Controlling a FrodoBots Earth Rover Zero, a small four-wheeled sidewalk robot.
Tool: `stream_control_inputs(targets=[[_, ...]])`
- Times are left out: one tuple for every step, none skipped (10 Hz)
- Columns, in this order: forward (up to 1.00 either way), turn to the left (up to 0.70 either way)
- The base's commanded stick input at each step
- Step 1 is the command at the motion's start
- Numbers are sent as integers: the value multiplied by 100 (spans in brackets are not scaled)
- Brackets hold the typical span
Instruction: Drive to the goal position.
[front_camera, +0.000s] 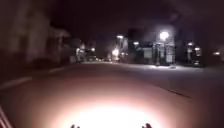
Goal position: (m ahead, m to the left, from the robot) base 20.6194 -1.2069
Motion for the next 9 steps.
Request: stream_control_inputs(targets=[[85, 20], [85, 6], [85, 0], [85, 0], [85, 0], [85, 0], [85, 0], [85, 0], [85, -20]])
